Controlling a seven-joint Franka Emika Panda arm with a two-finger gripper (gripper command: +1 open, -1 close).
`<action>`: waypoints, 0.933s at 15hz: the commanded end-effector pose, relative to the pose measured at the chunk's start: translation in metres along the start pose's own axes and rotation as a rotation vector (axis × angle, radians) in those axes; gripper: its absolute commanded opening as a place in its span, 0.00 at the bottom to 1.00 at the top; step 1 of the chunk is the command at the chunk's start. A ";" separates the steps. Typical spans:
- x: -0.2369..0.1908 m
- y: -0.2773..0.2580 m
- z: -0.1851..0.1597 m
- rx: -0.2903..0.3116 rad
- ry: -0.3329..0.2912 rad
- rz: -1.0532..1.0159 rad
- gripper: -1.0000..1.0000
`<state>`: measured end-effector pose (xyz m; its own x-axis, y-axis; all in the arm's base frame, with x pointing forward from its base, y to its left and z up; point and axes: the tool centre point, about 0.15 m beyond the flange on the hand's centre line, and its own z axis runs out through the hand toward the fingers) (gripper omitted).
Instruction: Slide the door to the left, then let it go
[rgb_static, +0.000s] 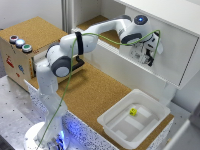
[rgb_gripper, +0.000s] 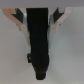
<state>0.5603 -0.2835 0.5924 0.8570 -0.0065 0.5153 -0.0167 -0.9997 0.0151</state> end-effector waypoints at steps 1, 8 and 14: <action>0.016 -0.057 0.003 -0.022 -0.021 -0.003 0.00; 0.015 -0.126 0.000 -0.099 0.008 -0.024 0.00; 0.016 -0.166 -0.001 -0.148 0.015 -0.029 0.00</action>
<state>0.5588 -0.1721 0.5928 0.8755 0.0308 0.4822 0.0303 -0.9995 0.0087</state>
